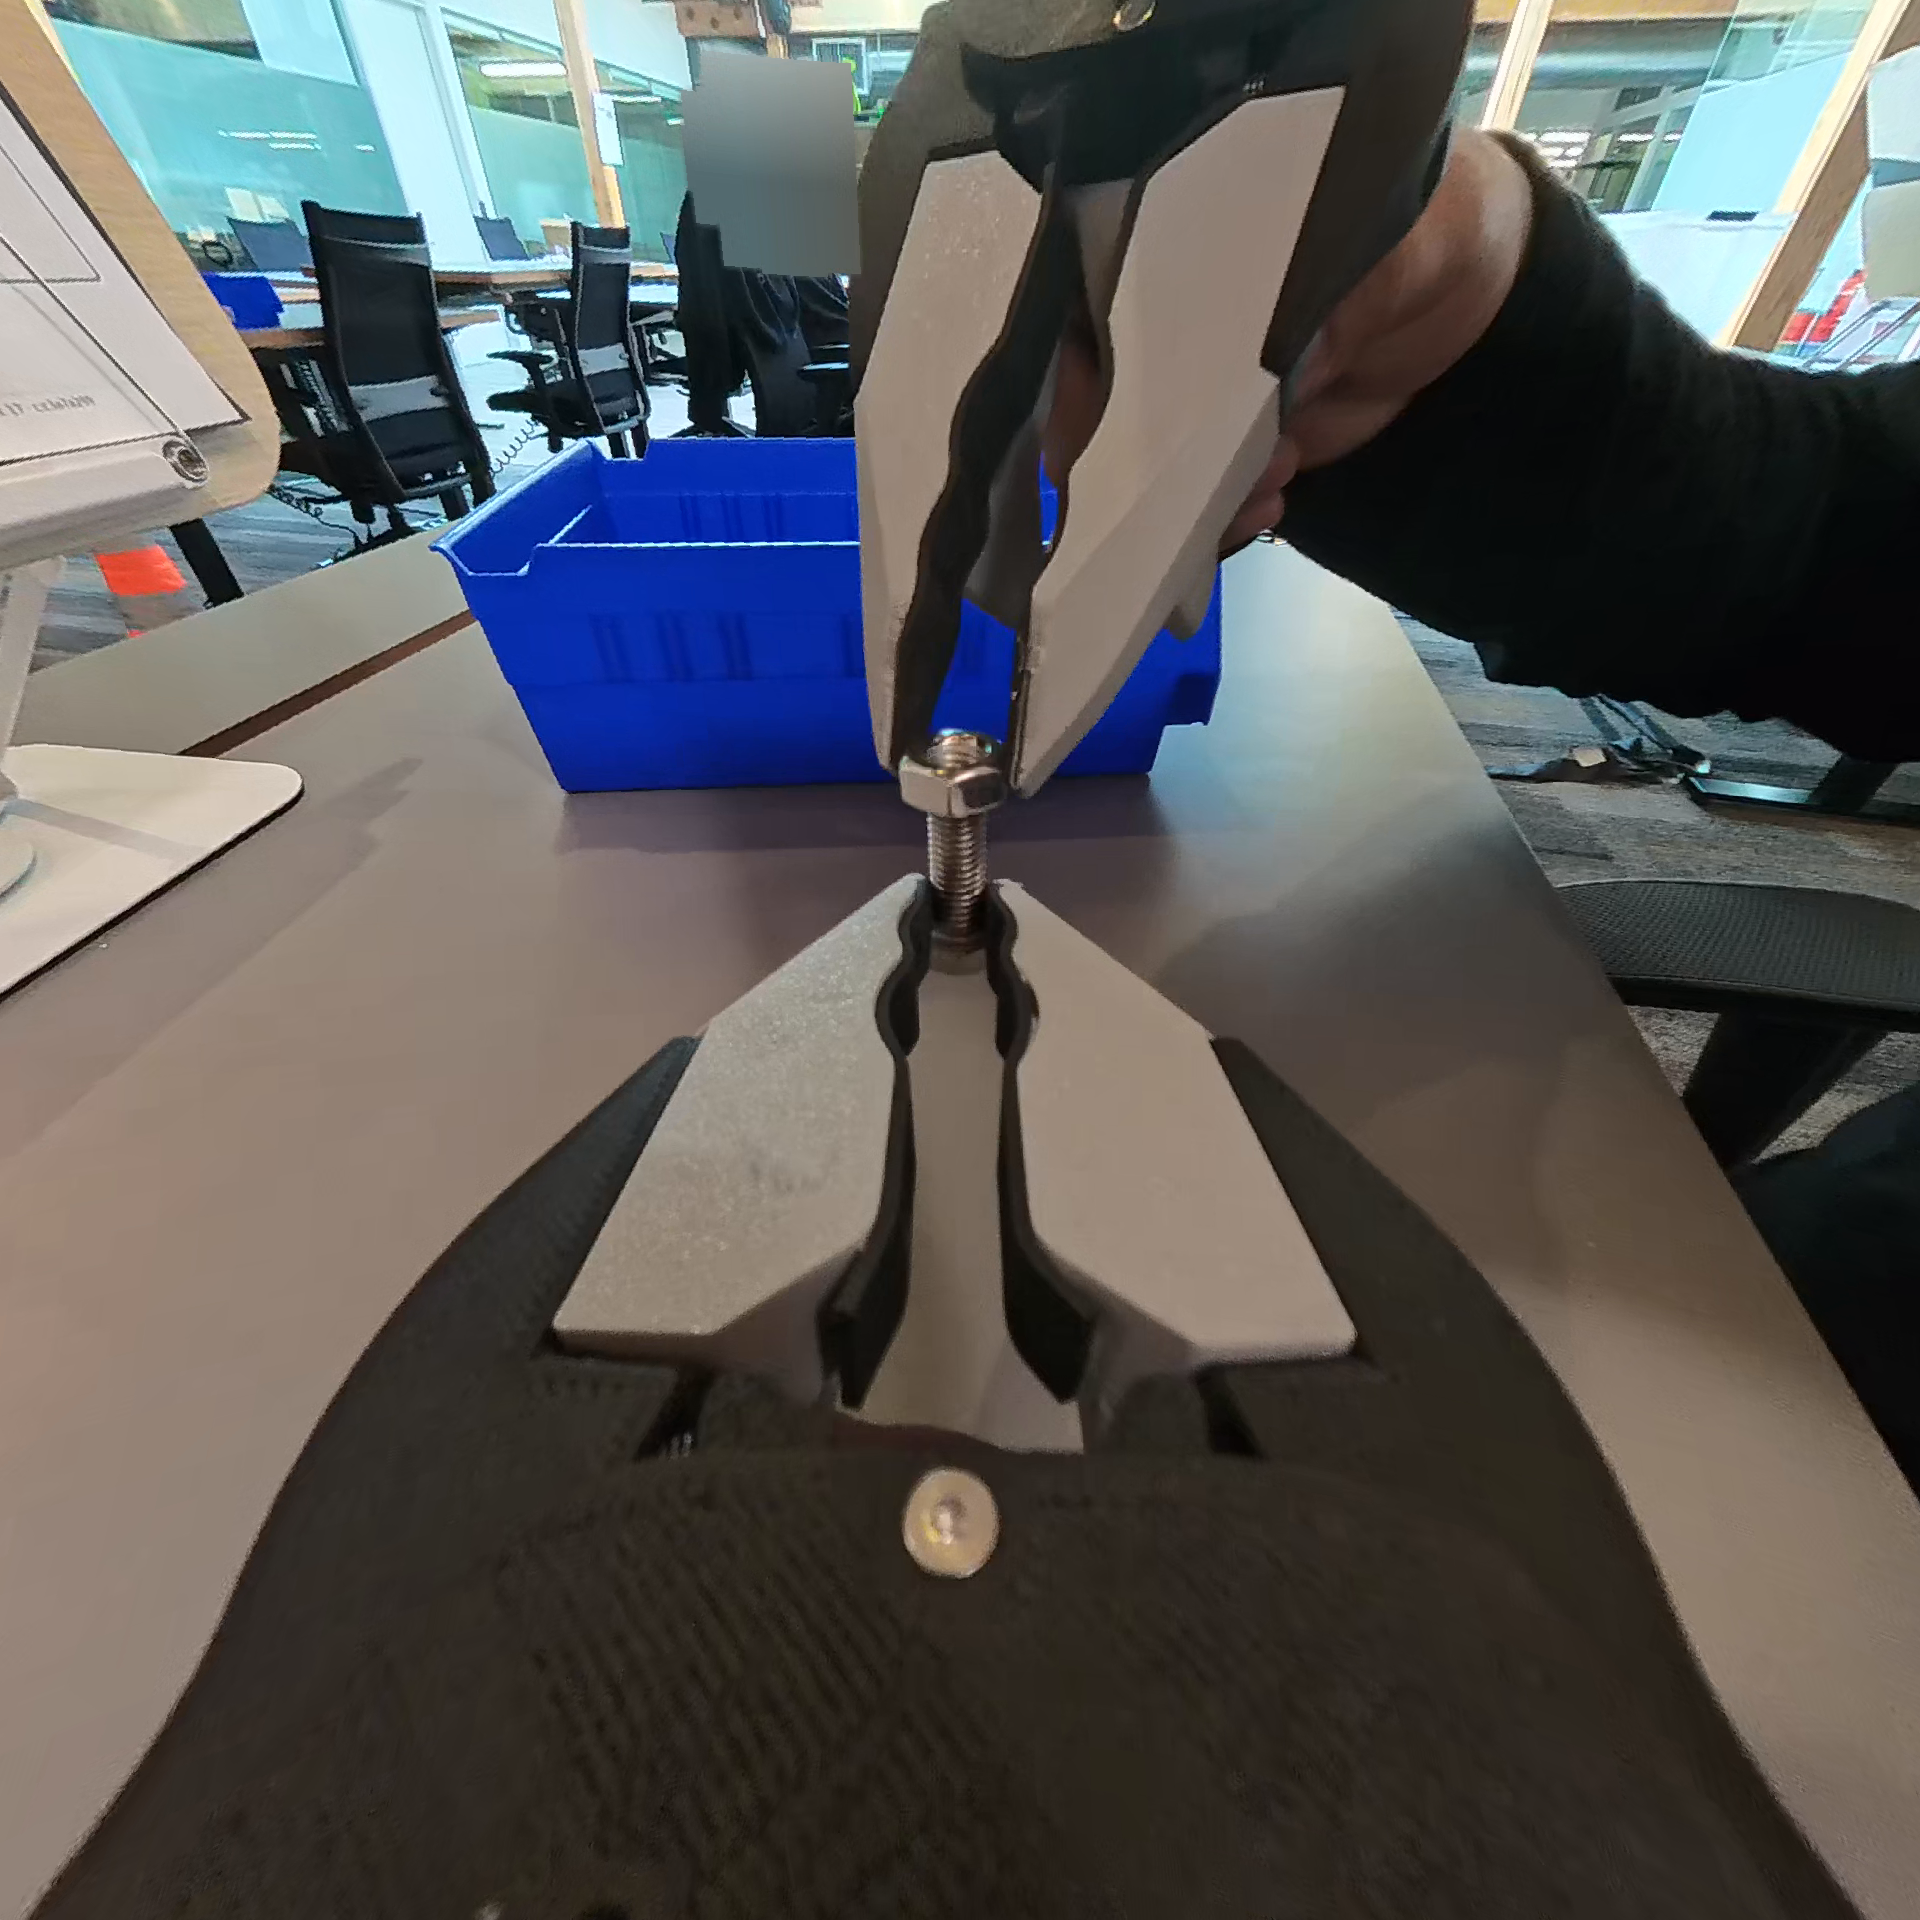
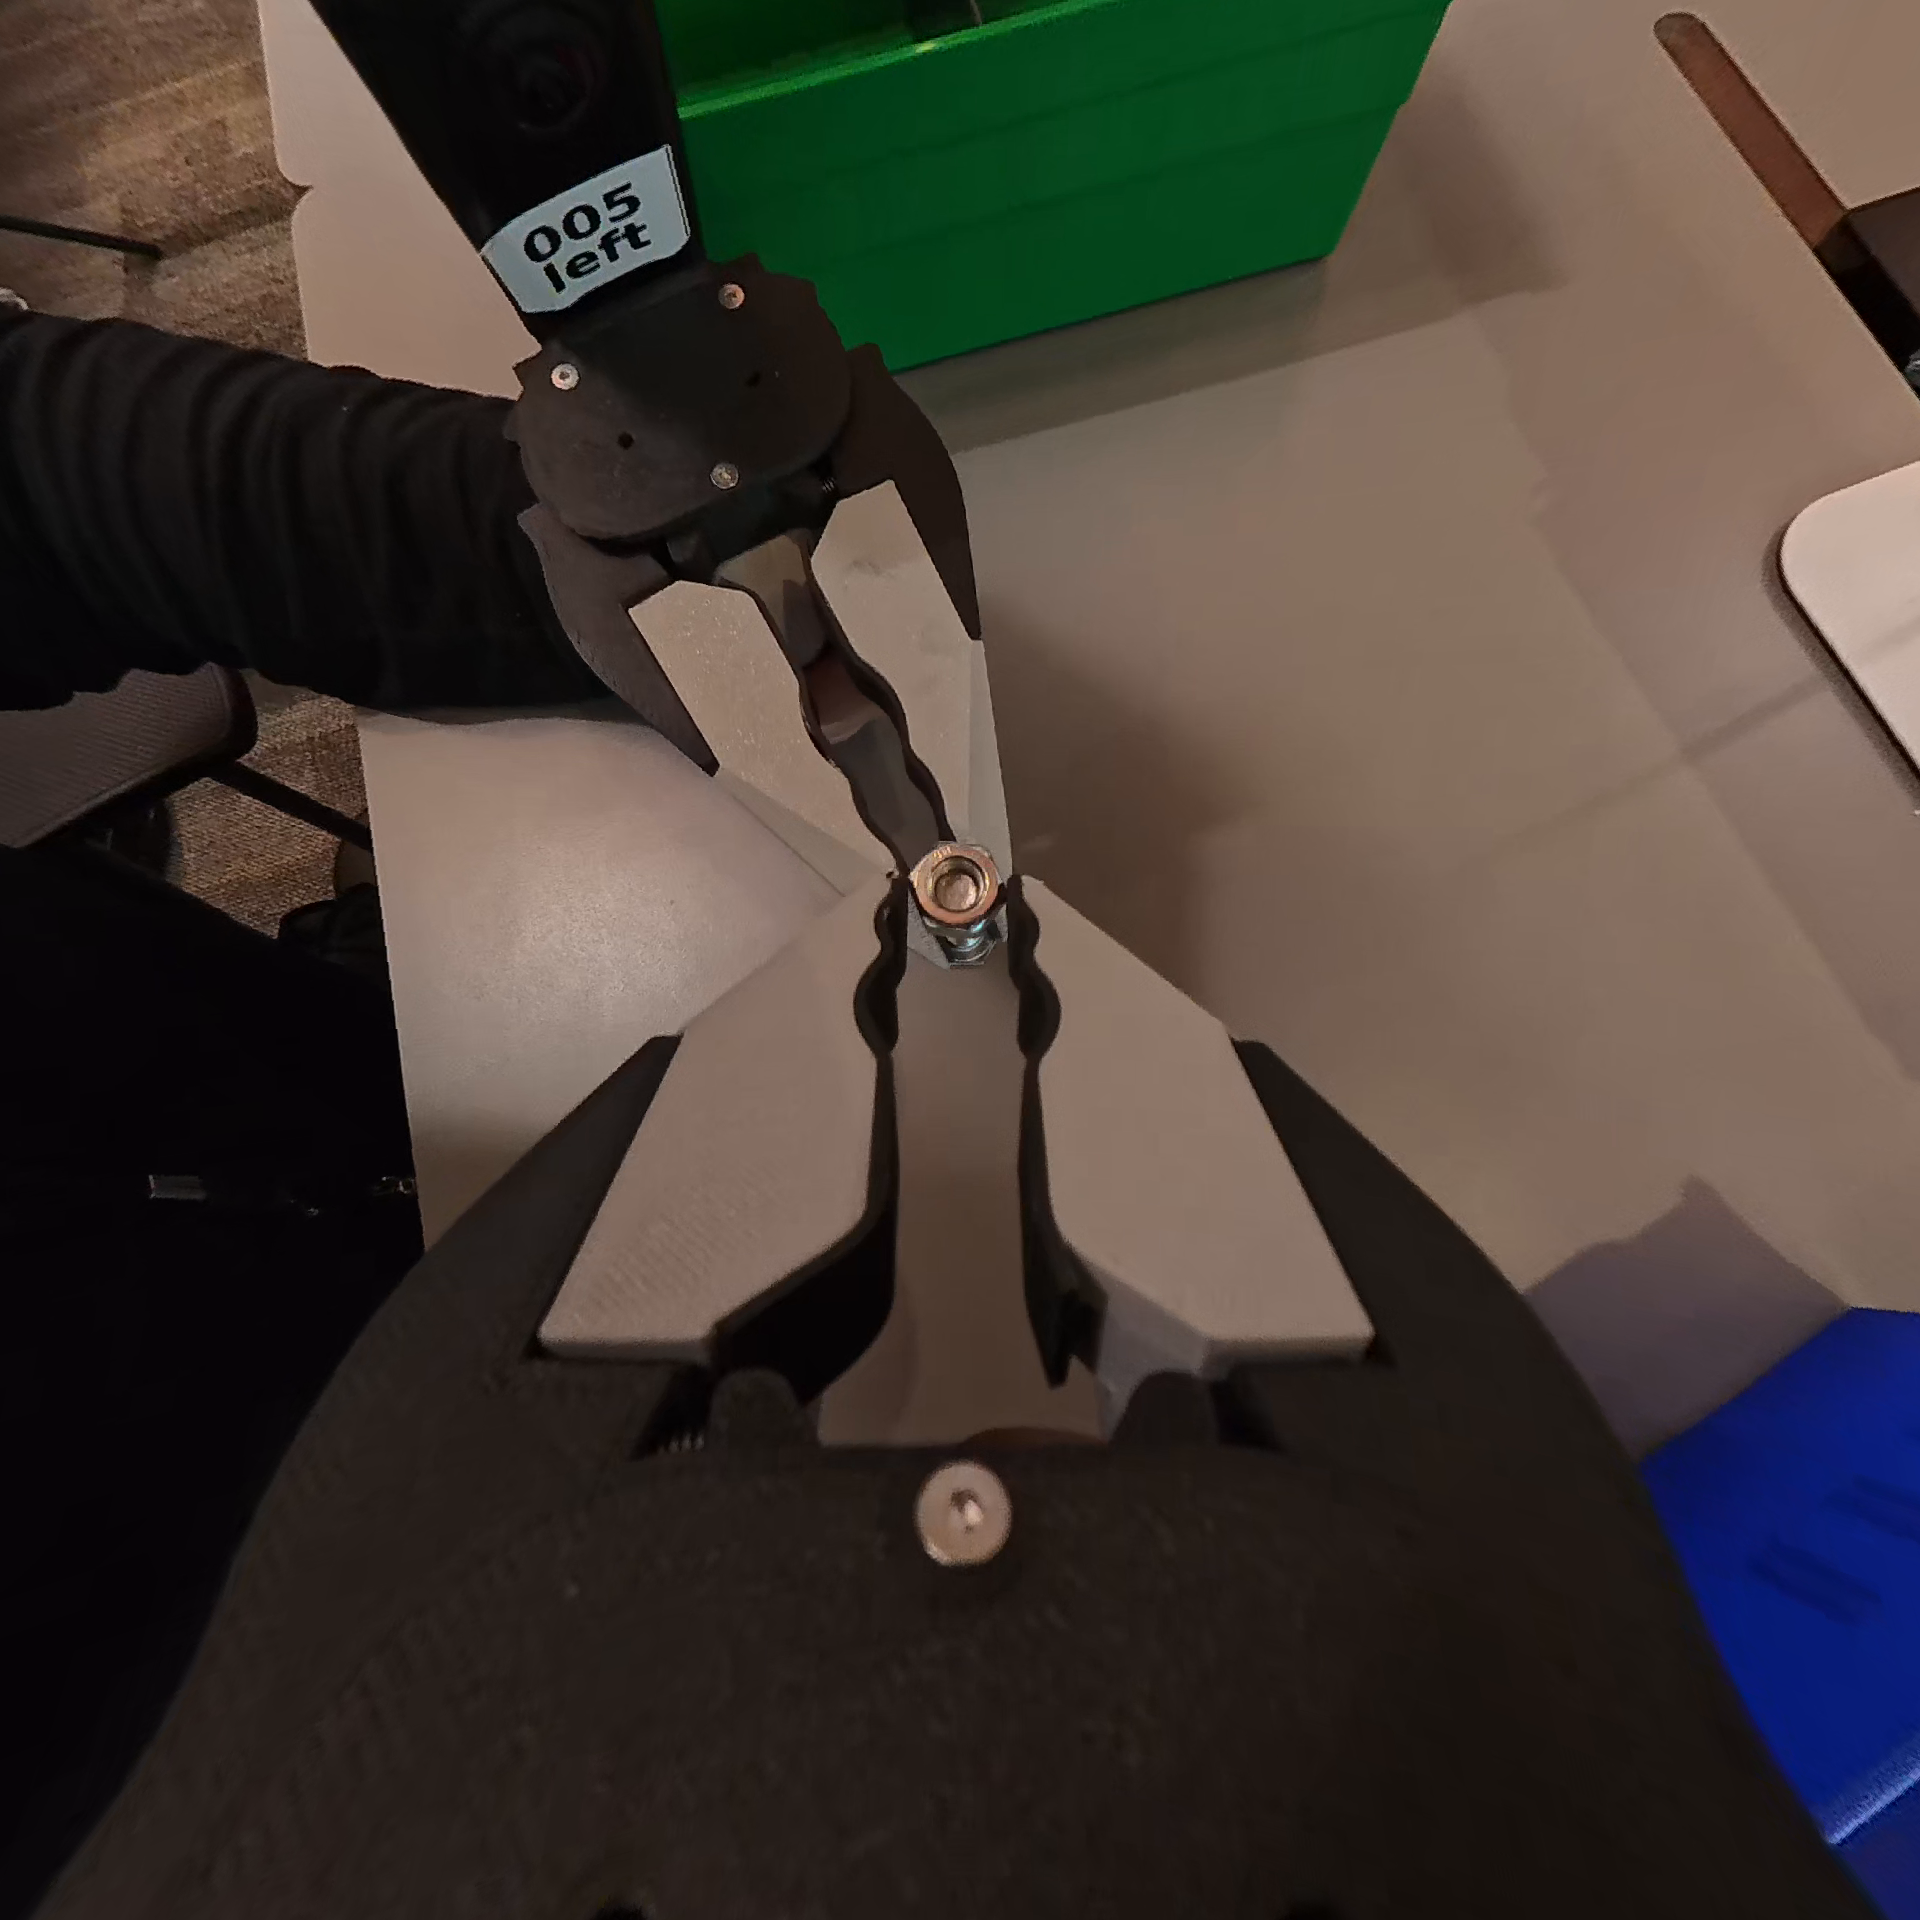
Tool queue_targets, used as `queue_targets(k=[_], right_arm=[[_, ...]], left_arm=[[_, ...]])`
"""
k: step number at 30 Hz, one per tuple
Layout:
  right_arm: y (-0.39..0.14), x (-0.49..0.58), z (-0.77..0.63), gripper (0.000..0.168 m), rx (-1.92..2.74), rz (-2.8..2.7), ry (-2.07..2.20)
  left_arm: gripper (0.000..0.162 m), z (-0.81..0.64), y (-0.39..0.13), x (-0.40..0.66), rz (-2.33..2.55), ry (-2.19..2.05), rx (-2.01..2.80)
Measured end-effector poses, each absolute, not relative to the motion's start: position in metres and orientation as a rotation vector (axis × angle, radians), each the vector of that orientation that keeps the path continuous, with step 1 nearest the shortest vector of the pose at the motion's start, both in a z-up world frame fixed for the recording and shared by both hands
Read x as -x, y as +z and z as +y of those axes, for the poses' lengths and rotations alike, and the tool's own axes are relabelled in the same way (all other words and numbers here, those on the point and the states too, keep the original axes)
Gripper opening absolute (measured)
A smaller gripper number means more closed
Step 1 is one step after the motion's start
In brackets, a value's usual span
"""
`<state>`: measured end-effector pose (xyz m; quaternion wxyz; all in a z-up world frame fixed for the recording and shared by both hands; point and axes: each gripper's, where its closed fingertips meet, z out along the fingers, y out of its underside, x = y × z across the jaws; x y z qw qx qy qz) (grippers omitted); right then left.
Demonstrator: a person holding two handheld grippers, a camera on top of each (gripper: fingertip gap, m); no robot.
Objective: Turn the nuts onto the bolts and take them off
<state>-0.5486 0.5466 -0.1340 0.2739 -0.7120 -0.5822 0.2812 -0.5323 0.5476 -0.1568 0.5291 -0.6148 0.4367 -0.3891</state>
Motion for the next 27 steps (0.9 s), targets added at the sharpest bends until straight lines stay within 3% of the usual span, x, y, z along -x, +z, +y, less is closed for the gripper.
queue_targets(k=[21,27], right_arm=[[-0.136,0.548,0.546,0.016,1.939,-1.595,0.760],[-0.125,0.550,0.546,0.037,1.885,-1.551,0.821]], left_arm=[[0.007,0.547,-0.158,0.531,1.054,-0.913,1.469],[0.007,0.548,-0.155,0.533,1.043,-0.913,1.459]])
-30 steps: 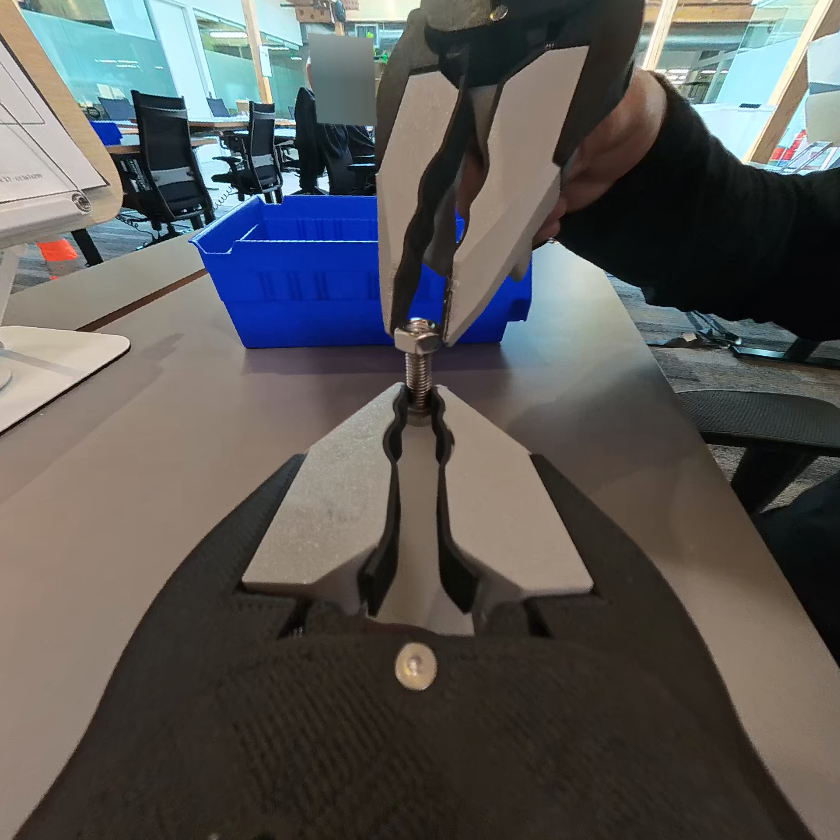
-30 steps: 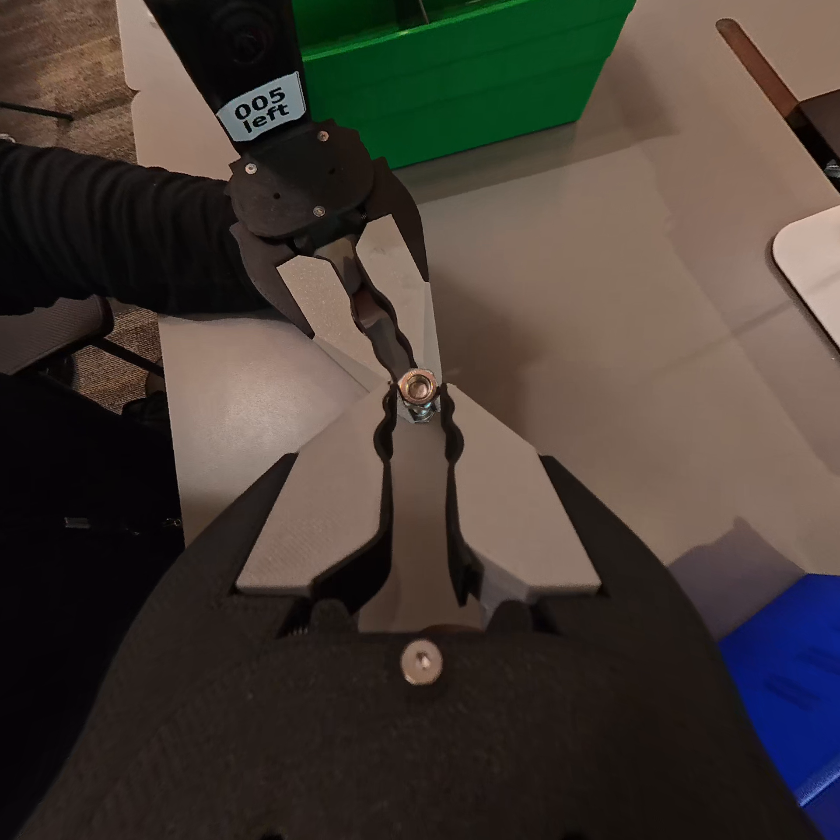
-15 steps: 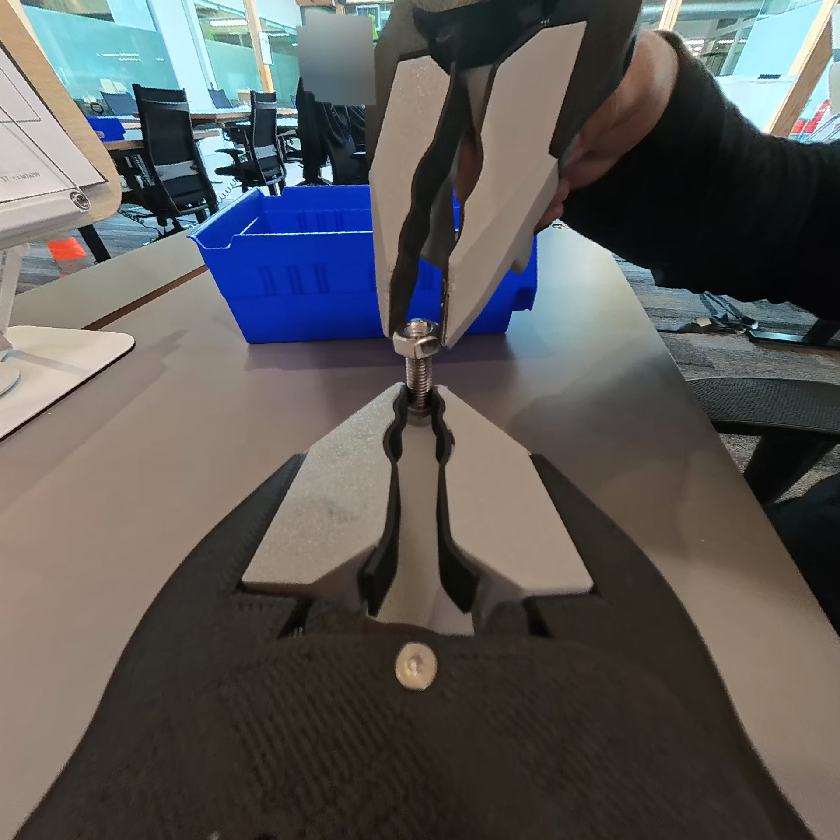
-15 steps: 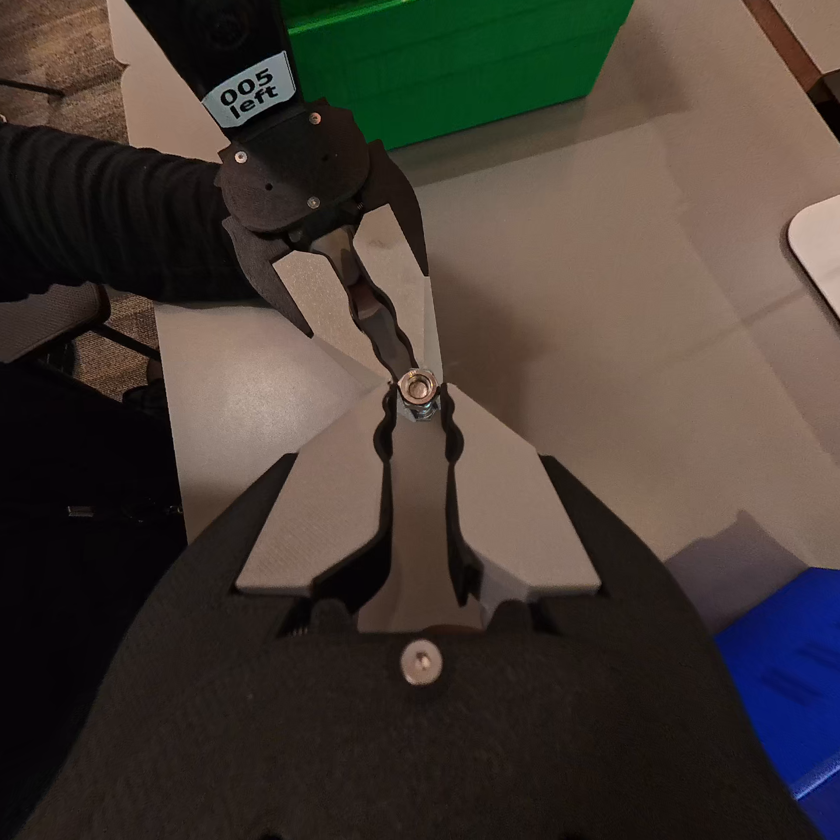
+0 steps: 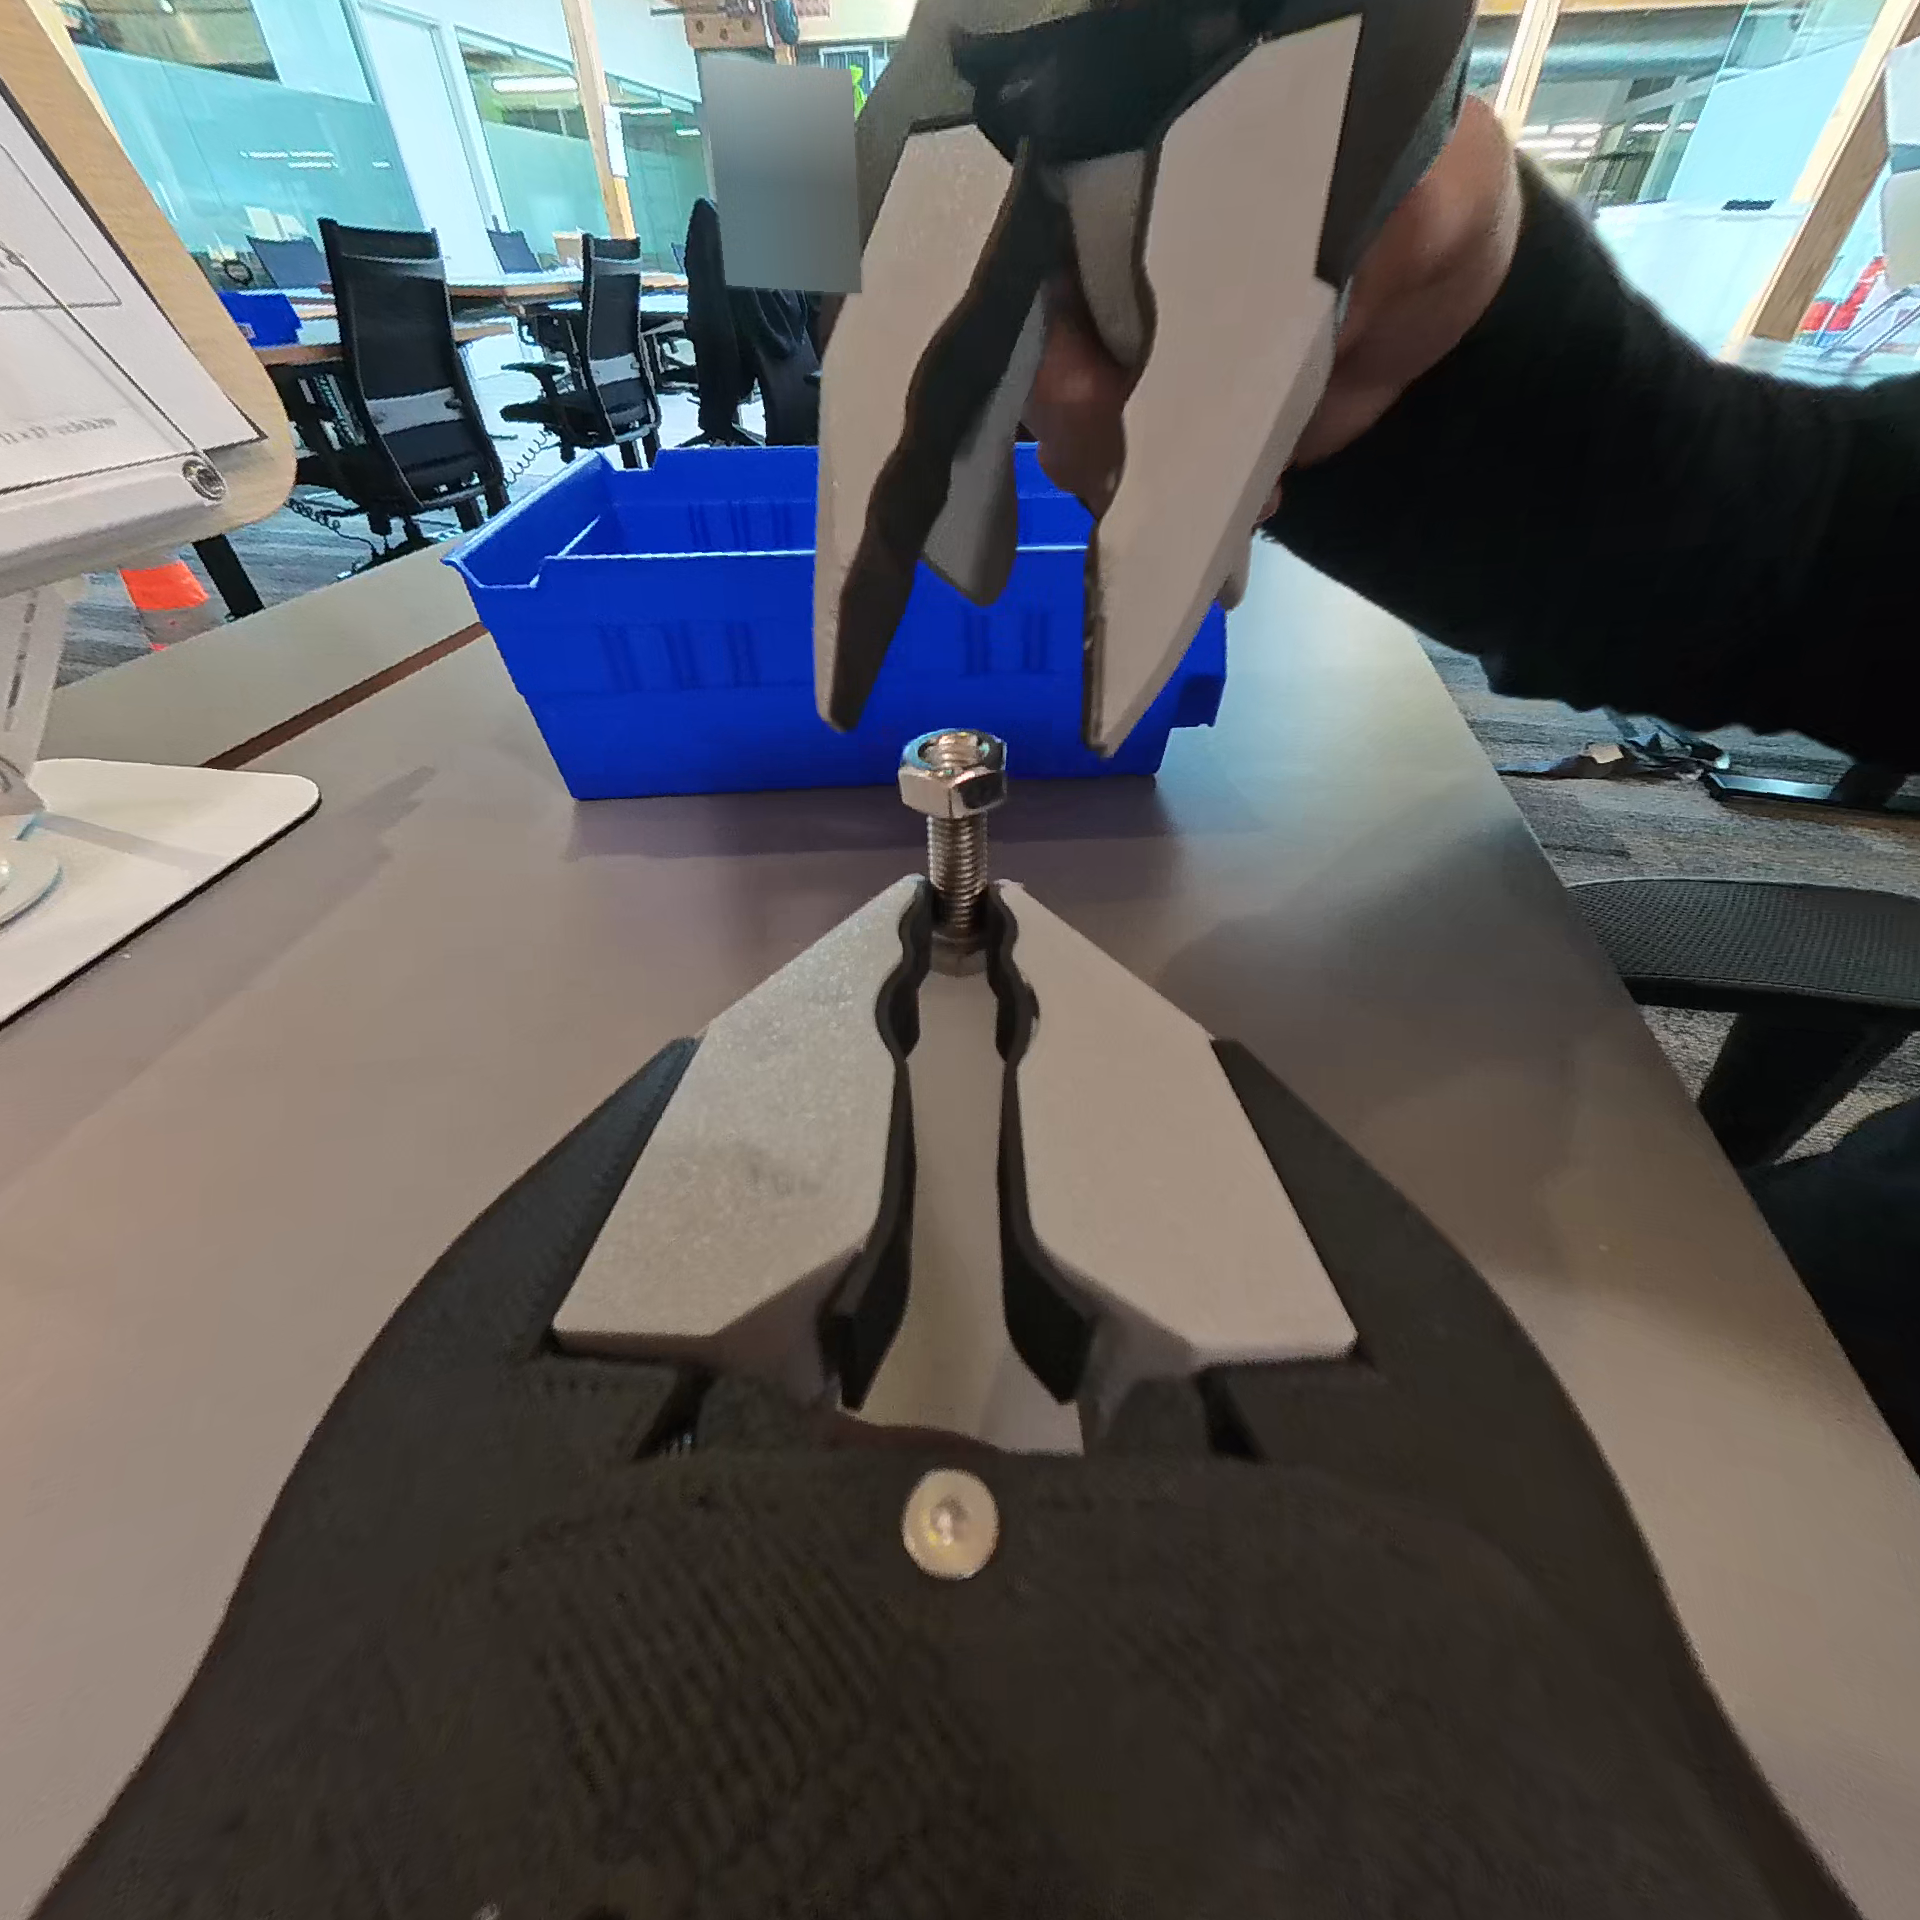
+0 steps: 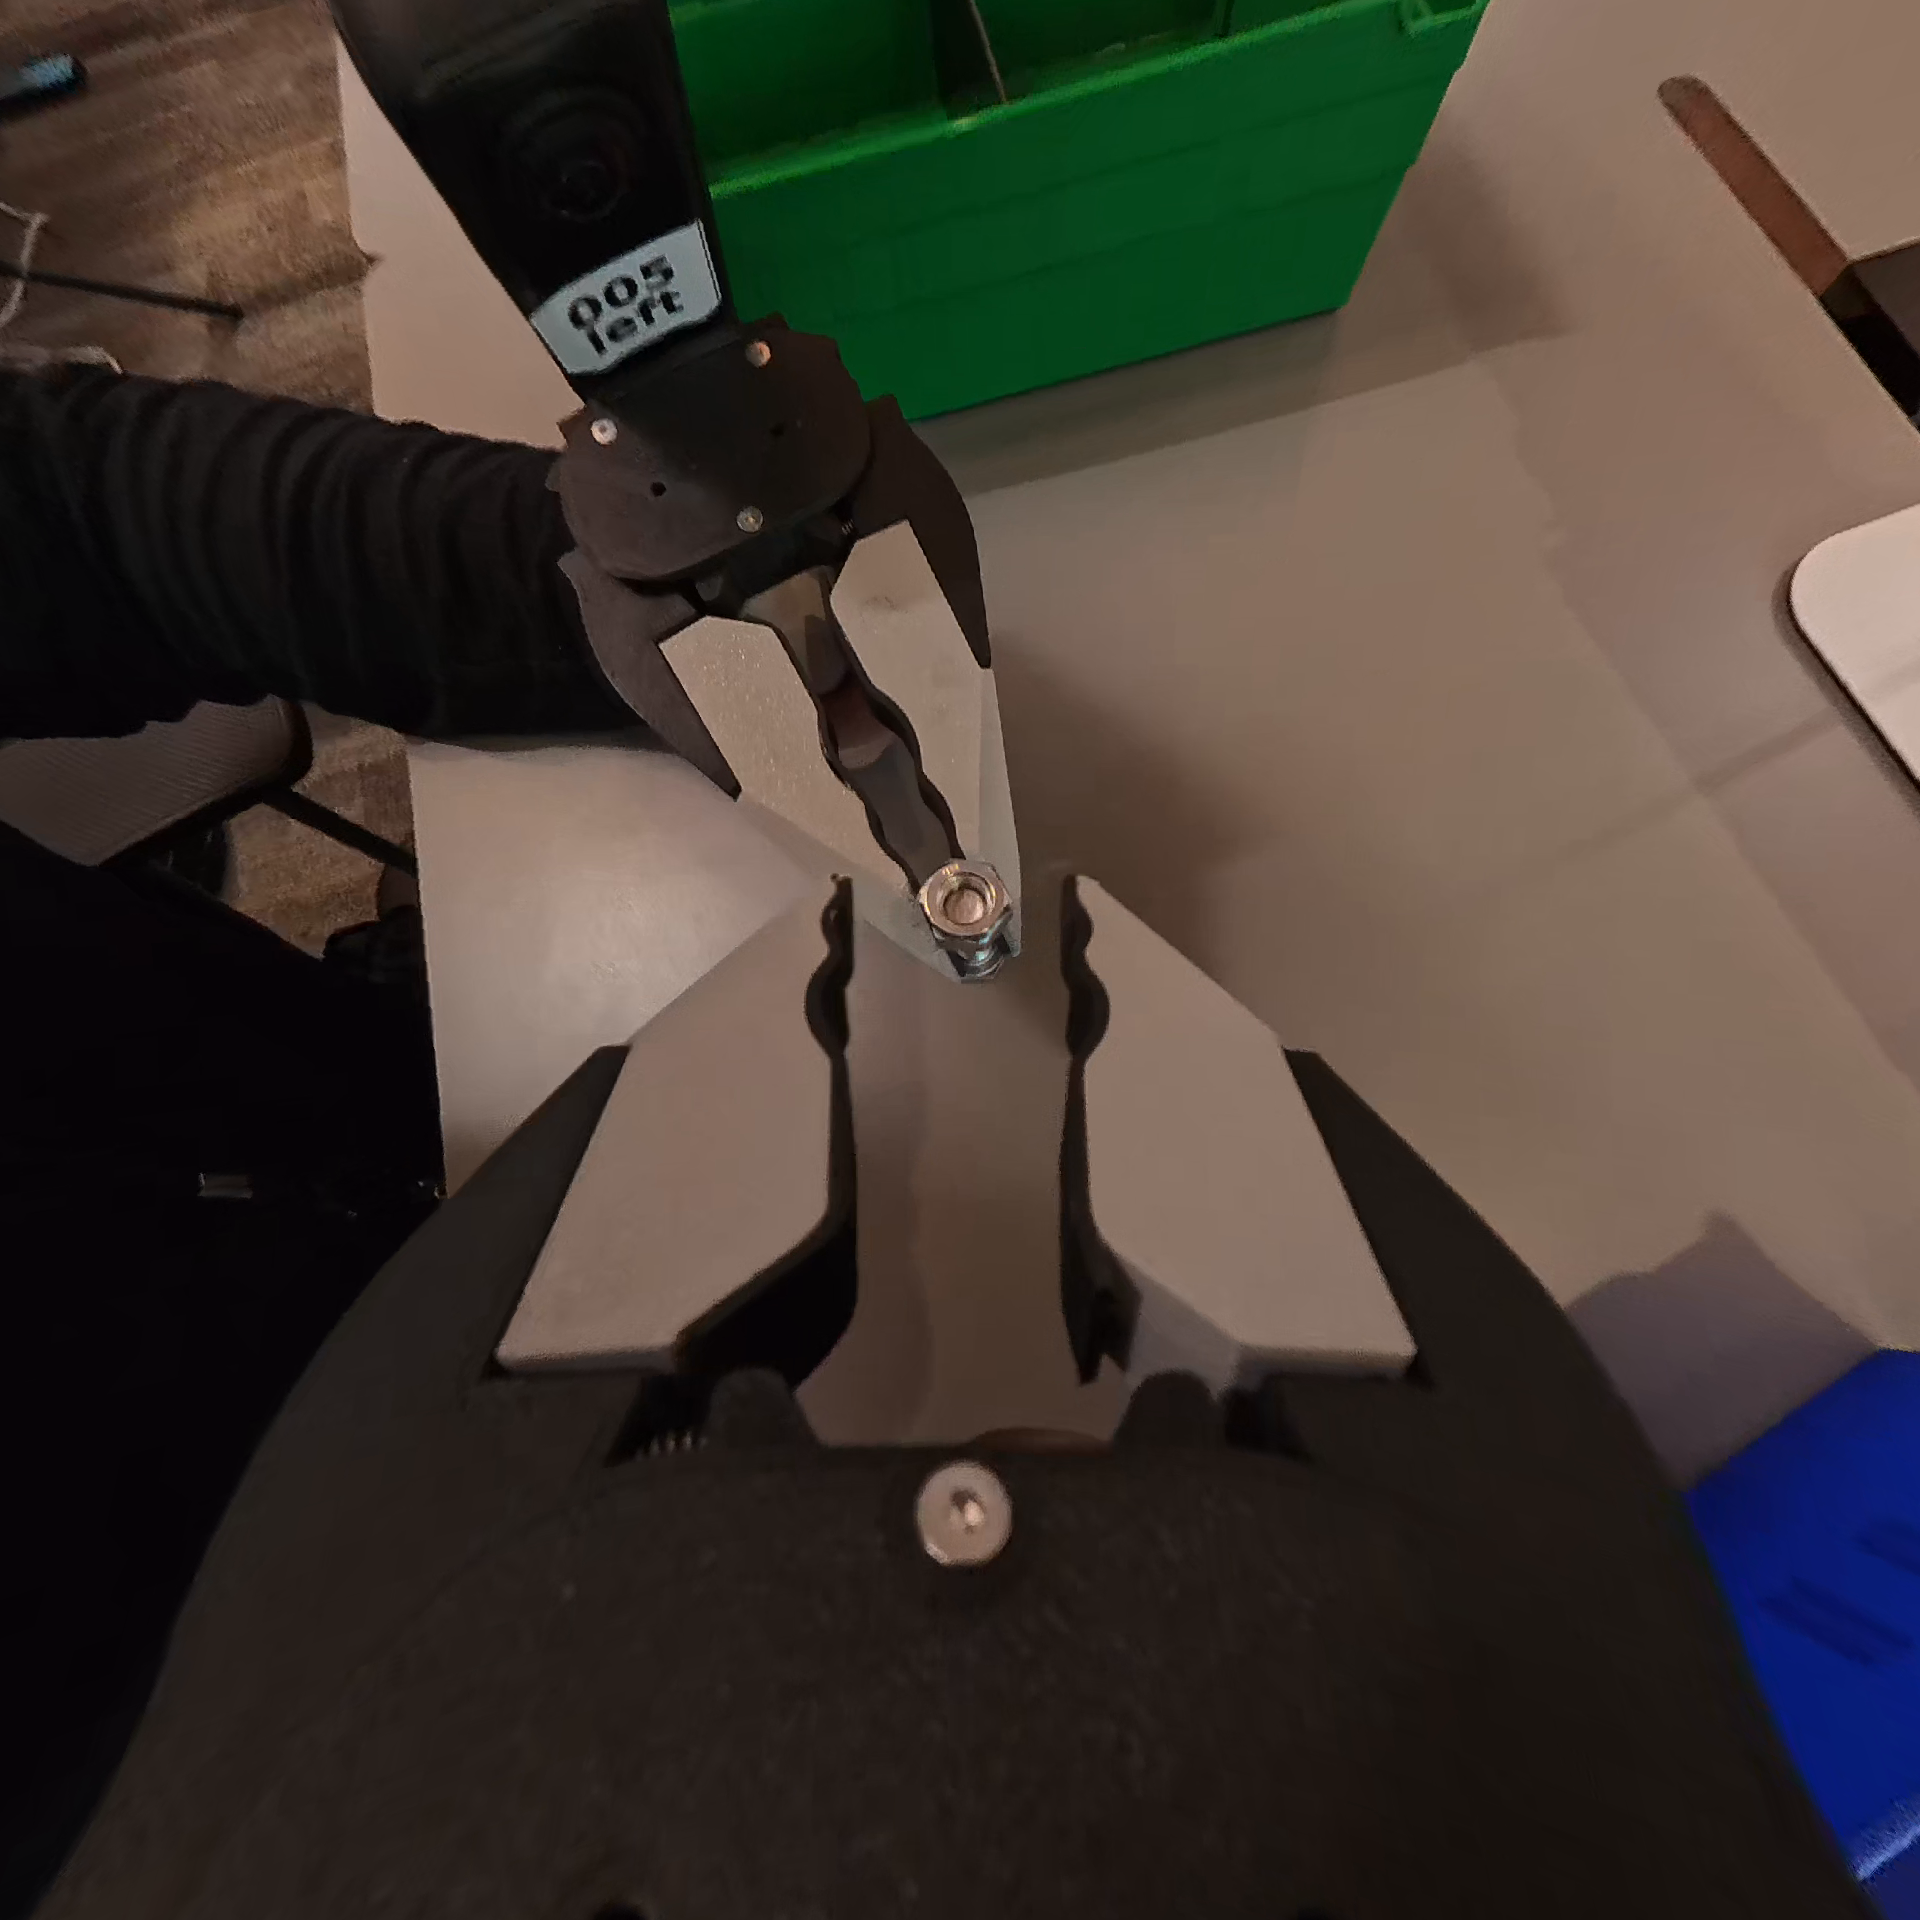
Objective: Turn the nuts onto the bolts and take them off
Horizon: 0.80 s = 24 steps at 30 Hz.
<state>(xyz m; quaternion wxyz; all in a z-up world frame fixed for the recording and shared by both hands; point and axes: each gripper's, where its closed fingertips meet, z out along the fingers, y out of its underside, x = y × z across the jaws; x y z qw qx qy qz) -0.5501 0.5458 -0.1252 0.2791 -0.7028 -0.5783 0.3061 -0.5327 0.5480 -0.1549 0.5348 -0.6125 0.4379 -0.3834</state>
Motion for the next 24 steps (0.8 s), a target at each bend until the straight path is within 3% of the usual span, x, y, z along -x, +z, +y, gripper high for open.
queue_targets(k=[6,24], right_arm=[[-0.102,0.556,0.534,0.056,1.623,-1.358,1.127],[-0.113,0.564,0.523,0.064,1.395,-1.256,1.282]], left_arm=[[0.007,0.548,-0.144,0.536,1.008,-0.933,1.411],[0.007,0.537,-0.143,0.526,1.042,-0.939,1.377]])
